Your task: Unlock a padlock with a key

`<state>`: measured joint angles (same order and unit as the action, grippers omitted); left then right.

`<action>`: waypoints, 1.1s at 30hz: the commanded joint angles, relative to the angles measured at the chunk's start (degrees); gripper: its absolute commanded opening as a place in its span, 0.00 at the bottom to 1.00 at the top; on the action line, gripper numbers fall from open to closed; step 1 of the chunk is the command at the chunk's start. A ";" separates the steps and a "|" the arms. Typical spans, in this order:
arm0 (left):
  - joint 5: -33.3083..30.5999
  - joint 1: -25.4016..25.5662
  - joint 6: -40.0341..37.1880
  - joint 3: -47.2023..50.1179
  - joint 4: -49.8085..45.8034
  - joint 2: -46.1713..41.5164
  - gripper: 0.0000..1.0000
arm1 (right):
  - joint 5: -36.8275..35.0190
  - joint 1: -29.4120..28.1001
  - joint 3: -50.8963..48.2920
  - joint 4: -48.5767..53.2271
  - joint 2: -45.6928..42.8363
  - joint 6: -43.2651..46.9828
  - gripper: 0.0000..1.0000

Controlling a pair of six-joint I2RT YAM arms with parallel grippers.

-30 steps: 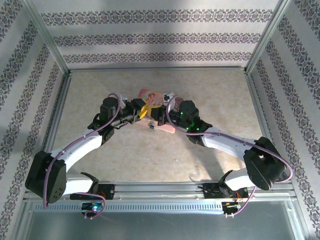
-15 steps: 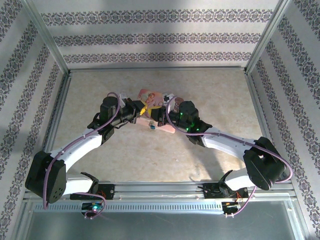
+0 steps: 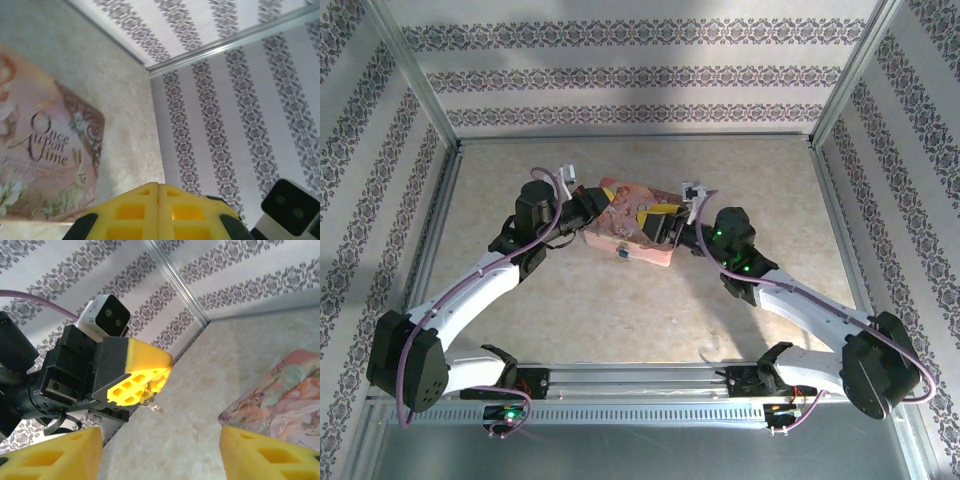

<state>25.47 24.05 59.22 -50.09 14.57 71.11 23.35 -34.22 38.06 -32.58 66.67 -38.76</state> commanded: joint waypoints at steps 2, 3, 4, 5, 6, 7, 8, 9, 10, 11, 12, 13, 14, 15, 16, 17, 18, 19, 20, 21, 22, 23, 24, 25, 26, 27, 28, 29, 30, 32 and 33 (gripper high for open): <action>3.39 2.31 -14.25 -4.02 4.85 -0.97 0.00 | 7.21 0.38 -0.42 -2.32 -2.35 -5.37 0.67; 3.89 2.75 -15.47 -4.51 5.17 -0.92 0.00 | 8.30 0.30 -0.15 -2.76 -2.19 -6.24 0.68; 4.41 3.27 -16.53 -4.79 6.06 -0.83 0.00 | 9.52 0.38 0.22 -3.52 -1.79 -7.21 0.68; 4.82 3.78 -17.36 -4.90 6.84 -0.77 0.00 | 10.68 0.38 0.63 -4.45 -1.20 -8.04 0.68; 5.18 4.08 -17.74 -4.94 7.72 -0.72 0.00 | 11.43 0.38 0.90 -5.40 -0.61 -8.78 0.68; 5.47 4.40 -17.92 -4.93 8.66 -0.60 0.00 | 12.15 0.41 1.19 -6.62 0.16 -9.76 0.68; 5.63 4.67 -18.07 -5.01 9.26 -0.56 0.00 | 12.92 0.30 1.51 -7.94 0.98 -10.56 0.67; 5.79 4.85 -18.00 -5.09 9.61 -0.44 0.00 | 13.48 0.29 1.85 -8.91 1.68 -11.15 0.66; 6.05 5.07 -18.11 -5.10 9.80 -0.31 0.00 | 14.08 0.22 2.36 -9.65 2.48 -11.72 0.66; 6.16 5.25 -18.15 -5.27 9.80 -0.19 0.00 | 14.57 0.13 2.77 -9.87 3.13 -12.12 0.65; 6.30 5.46 -18.24 -5.35 9.83 -0.11 0.00 | 14.78 0.04 3.05 -10.84 3.51 -12.36 0.65; 6.42 5.71 -18.43 -5.35 9.80 -0.12 0.00 | 14.88 -0.05 3.36 -11.51 3.86 -12.48 0.64; 6.35 5.94 -18.57 -5.35 9.74 -0.14 0.00 | 14.80 -0.15 3.65 -11.72 4.19 -12.56 0.63; 6.36 6.00 -18.59 -5.35 9.81 -0.17 0.00 | 14.79 -0.23 3.89 -11.83 4.46 -12.53 0.62; 6.39 6.10 -18.59 -5.25 9.95 -0.16 0.00 | 14.73 -0.21 4.10 -11.81 4.75 -12.54 0.61; 6.30 6.18 -18.57 -5.28 9.95 -0.18 0.00 | 14.54 -0.23 4.29 -11.97 5.01 -12.61 0.60; 6.26 6.18 -18.53 -5.09 9.95 -0.22 0.00 | 14.53 -0.24 4.46 -12.15 5.25 -12.78 0.59; 6.25 6.23 -18.59 -5.04 10.09 -0.20 0.00 | 14.61 -0.23 4.69 -12.37 5.47 -12.87 0.58; 6.21 6.18 -18.54 -5.02 10.02 -0.34 0.00 | 14.69 -0.32 4.86 -12.50 5.65 -12.99 0.57; 6.08 6.18 -18.54 -4.92 10.07 -0.44 0.00 | 14.72 -0.40 5.04 -12.53 5.87 -13.03 0.55; 5.99 6.22 -18.53 -4.77 10.21 -0.52 0.00 | 14.77 -0.46 5.15 -12.60 6.07 -13.16 0.54; 5.86 6.18 -18.44 -4.71 10.17 -0.54 0.00 | 14.79 -0.50 5.24 -12.60 6.18 -13.12 0.52; 5.76 6.19 -18.44 -4.67 10.30 -0.54 0.00 | 14.71 -0.46 5.27 -12.60 6.27 -13.19 0.51; 5.73 6.22 -18.40 -4.58 10.46 -0.54 0.00 | 14.63 -0.47 5.18 -12.68 6.36 -13.23 0.49; 5.74 6.18 -18.40 -4.52 10.48 -0.60 0.00 | 14.54 -0.56 5.18 -12.69 6.44 -13.28 0.47; 5.72 6.18 -18.32 -4.47 10.54 -0.60 0.00 | 14.53 -0.54 5.18 -12.84 6.54 -13.40 0.45; 5.73 6.19 -18.24 -4.40 10.65 -0.54 0.00 | 14.53 -0.58 5.18 -12.93 6.69 -13.48 0.43; 5.75 6.21 -18.18 -4.27 10.74 -0.59 0.00 | 14.53 -0.66 5.26 -12.95 6.78 -13.60 0.42; 5.73 6.18 -18.14 -4.31 10.75 -0.55 0.00 | 14.50 -0.67 5.27 -13.04 6.85 -13.68 0.41; 5.81 6.23 -18.14 -4.10 10.96 -0.55 0.00 | 14.31 -0.63 5.35 -13.10 7.02 -13.78 0.38; 5.86 6.20 -18.14 -4.06 10.95 -0.56 0.00 | 14.29 -0.66 5.44 -13.13 7.11 -13.74 0.37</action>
<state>30.68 29.58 42.19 -53.74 22.17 71.09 36.97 -34.39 41.82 -43.13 73.43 -52.34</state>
